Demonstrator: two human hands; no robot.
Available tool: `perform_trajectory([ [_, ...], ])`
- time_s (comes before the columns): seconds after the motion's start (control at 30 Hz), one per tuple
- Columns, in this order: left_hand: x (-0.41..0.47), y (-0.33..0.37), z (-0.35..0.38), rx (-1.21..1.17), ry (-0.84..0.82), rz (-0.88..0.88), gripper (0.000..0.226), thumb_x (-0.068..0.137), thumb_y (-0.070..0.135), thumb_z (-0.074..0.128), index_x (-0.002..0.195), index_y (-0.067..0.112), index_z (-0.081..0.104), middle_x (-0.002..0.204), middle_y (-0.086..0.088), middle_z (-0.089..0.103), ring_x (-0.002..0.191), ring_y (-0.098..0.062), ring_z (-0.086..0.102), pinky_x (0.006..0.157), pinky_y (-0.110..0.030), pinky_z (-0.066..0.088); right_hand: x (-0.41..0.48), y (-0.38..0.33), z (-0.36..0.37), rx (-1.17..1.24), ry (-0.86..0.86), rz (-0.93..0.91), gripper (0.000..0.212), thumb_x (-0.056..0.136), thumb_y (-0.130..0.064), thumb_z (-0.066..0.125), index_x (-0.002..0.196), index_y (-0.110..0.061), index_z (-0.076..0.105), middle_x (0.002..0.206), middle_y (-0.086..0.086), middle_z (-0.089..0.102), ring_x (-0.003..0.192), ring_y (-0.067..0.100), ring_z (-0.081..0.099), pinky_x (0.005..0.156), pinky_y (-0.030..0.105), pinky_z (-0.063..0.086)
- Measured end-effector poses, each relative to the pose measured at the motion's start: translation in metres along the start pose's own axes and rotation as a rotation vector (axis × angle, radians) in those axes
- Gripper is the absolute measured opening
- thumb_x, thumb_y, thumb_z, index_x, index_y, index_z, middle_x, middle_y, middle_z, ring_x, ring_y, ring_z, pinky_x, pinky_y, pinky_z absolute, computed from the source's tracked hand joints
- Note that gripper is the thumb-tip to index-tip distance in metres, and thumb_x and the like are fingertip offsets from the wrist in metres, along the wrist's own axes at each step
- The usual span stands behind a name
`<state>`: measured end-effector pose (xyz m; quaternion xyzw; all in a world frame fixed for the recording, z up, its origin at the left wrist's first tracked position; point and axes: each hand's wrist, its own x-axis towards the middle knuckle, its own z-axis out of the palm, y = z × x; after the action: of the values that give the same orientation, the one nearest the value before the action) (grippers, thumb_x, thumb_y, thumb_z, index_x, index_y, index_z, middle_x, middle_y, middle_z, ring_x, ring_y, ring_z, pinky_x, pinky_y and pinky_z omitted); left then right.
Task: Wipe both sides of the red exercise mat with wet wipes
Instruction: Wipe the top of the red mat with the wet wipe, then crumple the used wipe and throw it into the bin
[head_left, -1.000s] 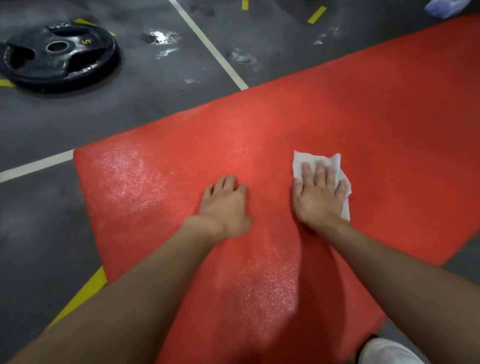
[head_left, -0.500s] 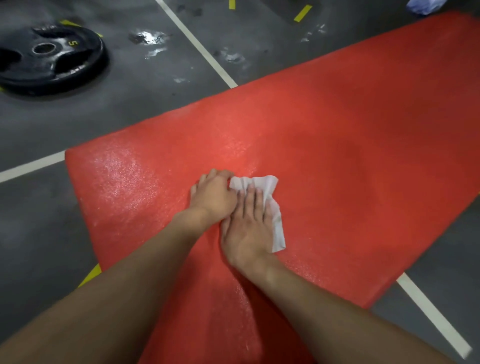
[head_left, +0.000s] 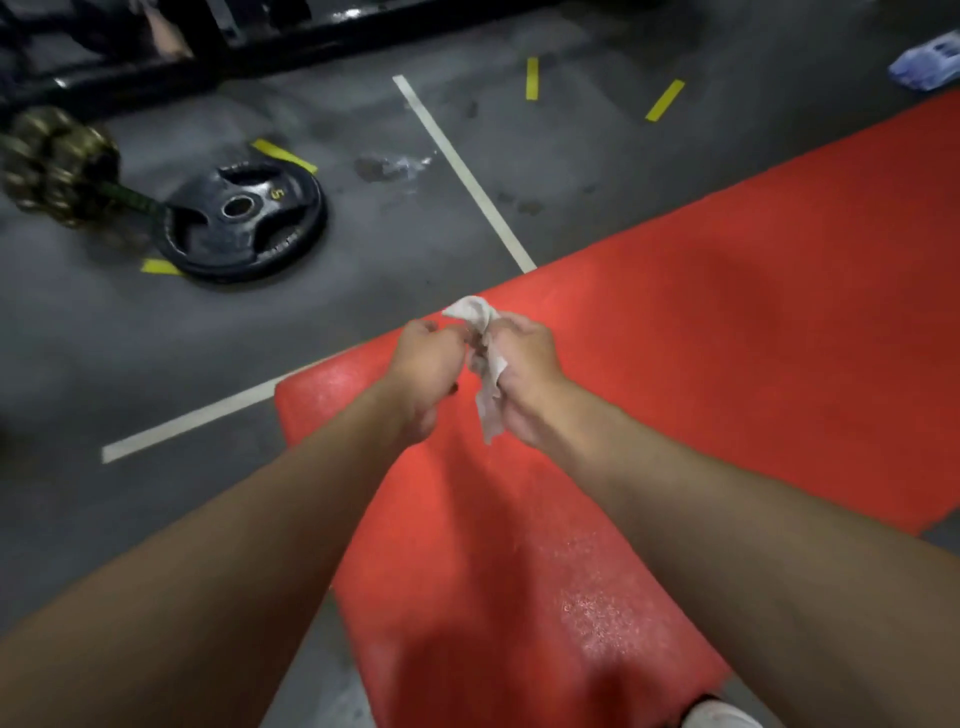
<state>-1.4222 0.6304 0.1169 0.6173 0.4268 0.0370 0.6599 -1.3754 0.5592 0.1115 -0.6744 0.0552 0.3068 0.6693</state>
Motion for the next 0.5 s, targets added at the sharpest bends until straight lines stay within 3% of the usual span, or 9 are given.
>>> perform_trajectory([
  [0.07,-0.024,0.048,-0.003,-0.092,-0.031,-0.092,0.027,0.091,0.015,0.058,0.116,0.005,0.059,0.071,0.000,0.054,0.060,-0.013,0.051,0.070,-0.033,0.046,-0.024,-0.054,0.006,0.162,-0.051,0.122,0.024,0.092,0.001,0.036,0.091,0.000,0.059,0.069,0.012,0.043,0.059,0.024,0.038,0.055,0.032,0.027],
  [0.13,-0.054,0.104,-0.001,-0.226,-0.115,-0.199,0.023,0.094,0.018,0.056,0.114,0.007,0.057,0.066,-0.002,0.057,0.053,-0.015,0.056,0.060,-0.028,0.049,-0.051,-0.119,0.006,0.348,-0.101,0.213,0.020,0.098,-0.010,0.041,0.082,-0.008,0.053,0.068,0.011,0.037,0.056,0.023,0.034,0.056,0.031,0.026],
  [0.2,-0.087,0.171,0.003,-0.313,-0.168,-0.250,0.026,0.099,0.023,0.053,0.120,0.007,0.057,0.079,-0.007,0.063,0.066,-0.017,0.063,0.065,-0.030,0.054,-0.080,-0.192,-0.002,0.448,-0.144,0.252,0.024,0.102,-0.022,0.042,0.081,-0.014,0.050,0.075,0.011,0.043,0.061,0.023,0.040,0.060,0.032,0.032],
  [0.27,-0.116,0.240,0.010,-0.310,-0.195,-0.250,0.027,0.101,0.025,0.052,0.120,0.007,0.057,0.089,-0.010,0.064,0.074,-0.018,0.064,0.070,-0.030,0.055,-0.107,-0.264,-0.013,0.480,-0.169,0.234,0.020,0.103,-0.022,0.041,0.090,-0.013,0.053,0.082,0.009,0.051,0.069,0.022,0.049,0.065,0.033,0.042],
  [0.33,-0.146,0.324,0.024,-0.261,-0.209,-0.189,0.024,0.098,0.020,0.056,0.117,0.006,0.061,0.096,-0.014,0.065,0.073,-0.020,0.064,0.064,-0.033,0.055,-0.131,-0.352,-0.033,0.518,-0.218,0.197,0.032,0.102,-0.020,0.038,0.075,-0.014,0.054,0.075,0.008,0.049,0.063,0.019,0.048,0.060,0.029,0.040],
  [0.4,-0.180,0.406,0.044,-0.176,-0.174,-0.067,0.018,0.096,0.011,0.058,0.110,0.003,0.065,0.100,-0.018,0.068,0.076,-0.026,0.066,0.062,-0.038,0.057,-0.158,-0.442,-0.059,0.550,-0.253,0.132,0.058,0.102,-0.022,0.032,0.049,-0.014,0.056,0.057,0.007,0.049,0.050,0.018,0.048,0.053,0.026,0.038],
  [0.5,-0.236,0.518,0.096,-0.027,-0.151,0.143,0.015,0.098,0.011,0.054,0.097,0.011,0.069,0.095,-0.013,0.075,0.084,-0.030,0.072,0.080,-0.053,0.058,-0.194,-0.563,-0.110,0.511,-0.248,-0.004,0.073,0.102,-0.023,0.029,0.037,-0.016,0.060,0.047,0.003,0.056,0.043,0.016,0.056,0.051,0.028,0.042],
])
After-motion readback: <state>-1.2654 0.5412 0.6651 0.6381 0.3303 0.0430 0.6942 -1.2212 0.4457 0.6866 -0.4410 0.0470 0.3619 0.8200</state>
